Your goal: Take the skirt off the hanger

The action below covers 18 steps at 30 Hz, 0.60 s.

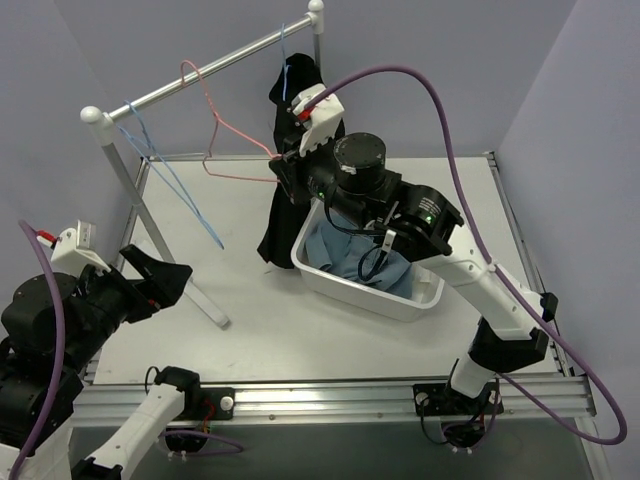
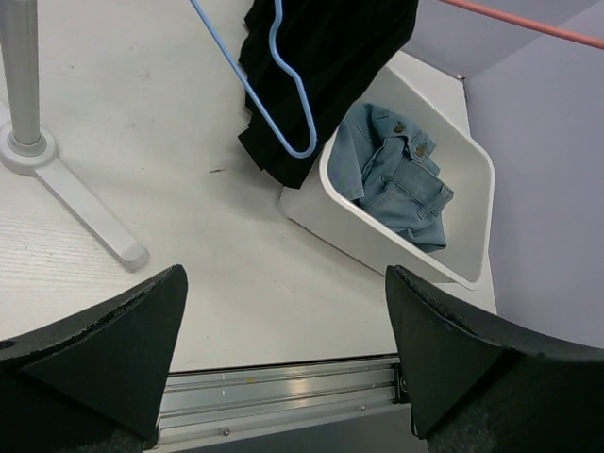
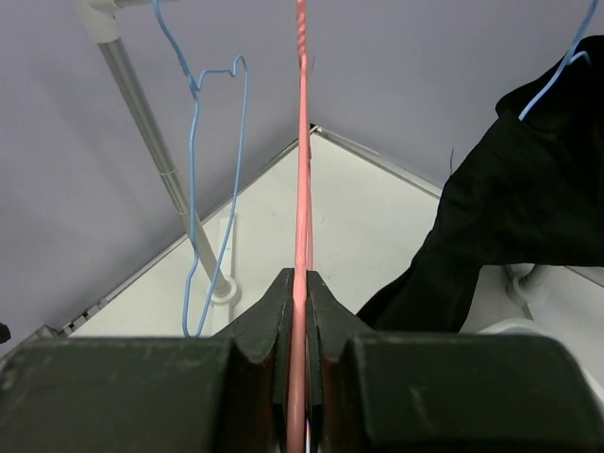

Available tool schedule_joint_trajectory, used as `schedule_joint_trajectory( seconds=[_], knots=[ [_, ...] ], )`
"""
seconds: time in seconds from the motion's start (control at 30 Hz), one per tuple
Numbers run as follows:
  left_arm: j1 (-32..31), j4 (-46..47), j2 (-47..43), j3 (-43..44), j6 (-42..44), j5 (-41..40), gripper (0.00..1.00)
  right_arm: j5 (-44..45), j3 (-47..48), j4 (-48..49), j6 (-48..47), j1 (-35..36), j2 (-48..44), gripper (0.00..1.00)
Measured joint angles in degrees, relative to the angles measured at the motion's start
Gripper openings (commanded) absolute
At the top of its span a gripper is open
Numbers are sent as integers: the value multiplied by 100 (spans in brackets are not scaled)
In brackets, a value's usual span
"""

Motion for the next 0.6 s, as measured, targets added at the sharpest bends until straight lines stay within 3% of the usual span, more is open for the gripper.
schedule_joint_trajectory(
  seconds=[0.6],
  knots=[
    [0, 4, -66, -249, 2, 175, 94, -162, 219, 361, 31, 2, 328, 0]
  ],
)
